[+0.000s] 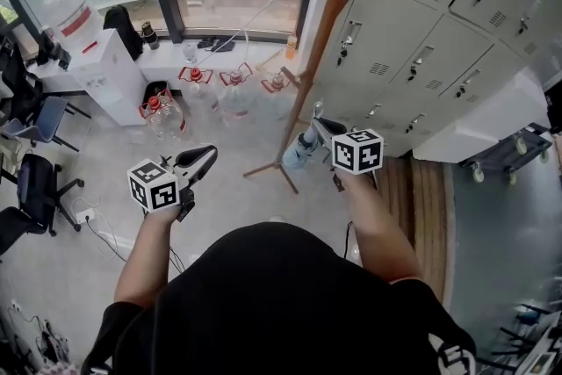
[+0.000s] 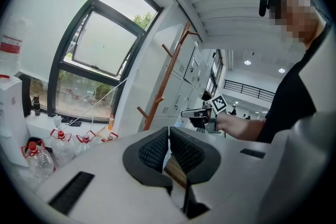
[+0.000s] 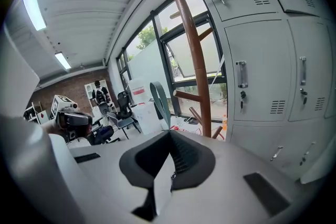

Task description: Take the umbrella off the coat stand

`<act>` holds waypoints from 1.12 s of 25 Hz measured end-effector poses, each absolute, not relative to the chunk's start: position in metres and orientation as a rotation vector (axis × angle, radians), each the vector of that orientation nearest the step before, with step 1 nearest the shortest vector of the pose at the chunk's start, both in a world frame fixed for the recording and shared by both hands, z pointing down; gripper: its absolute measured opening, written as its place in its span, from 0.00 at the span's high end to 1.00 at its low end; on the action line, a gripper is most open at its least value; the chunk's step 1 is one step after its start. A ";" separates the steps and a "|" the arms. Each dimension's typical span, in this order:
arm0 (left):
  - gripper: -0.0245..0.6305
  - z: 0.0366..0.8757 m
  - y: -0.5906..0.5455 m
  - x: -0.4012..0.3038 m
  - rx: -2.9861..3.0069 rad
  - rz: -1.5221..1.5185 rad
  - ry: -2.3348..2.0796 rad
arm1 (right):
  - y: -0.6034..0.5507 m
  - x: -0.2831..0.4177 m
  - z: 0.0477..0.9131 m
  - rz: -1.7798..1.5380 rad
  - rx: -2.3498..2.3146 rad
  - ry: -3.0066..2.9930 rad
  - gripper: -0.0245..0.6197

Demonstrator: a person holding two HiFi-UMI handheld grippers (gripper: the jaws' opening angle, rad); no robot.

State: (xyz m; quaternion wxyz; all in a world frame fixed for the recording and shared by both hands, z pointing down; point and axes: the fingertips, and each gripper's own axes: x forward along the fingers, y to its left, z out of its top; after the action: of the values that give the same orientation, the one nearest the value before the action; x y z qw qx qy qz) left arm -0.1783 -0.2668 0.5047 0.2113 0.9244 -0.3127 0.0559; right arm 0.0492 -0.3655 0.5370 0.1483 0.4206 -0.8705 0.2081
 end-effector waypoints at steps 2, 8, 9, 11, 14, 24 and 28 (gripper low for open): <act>0.92 0.504 -0.265 -0.177 2.574 0.158 -0.859 | -0.362 0.051 0.537 0.602 1.219 -2.503 0.94; 0.92 0.503 -0.259 -0.174 2.589 0.165 -0.834 | -0.349 0.054 0.536 0.605 1.241 -2.498 0.94; 0.92 0.503 -0.258 -0.173 2.591 0.166 -0.828 | -0.348 0.055 0.535 0.605 1.245 -2.497 0.94; 0.92 0.502 -0.257 -0.171 2.594 0.169 -0.818 | -0.345 0.056 0.533 0.604 1.251 -2.499 0.94; 0.92 0.502 -0.254 -0.167 2.602 0.170 -0.804 | -0.340 0.058 0.531 0.608 1.255 -2.502 0.94; 0.92 0.502 -0.247 -0.158 2.616 0.178 -0.776 | -0.328 0.064 0.528 0.626 1.265 -2.512 0.94; 0.92 0.500 -0.247 -0.157 2.616 0.179 -0.775 | -0.326 0.066 0.527 0.636 1.271 -2.514 0.94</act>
State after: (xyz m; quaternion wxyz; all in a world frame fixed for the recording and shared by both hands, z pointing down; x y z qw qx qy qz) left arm -0.1573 -0.2468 0.5004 0.2024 0.9370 -0.2775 0.0642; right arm 0.0661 -0.3260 0.5266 0.1264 0.4366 -0.8636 0.2185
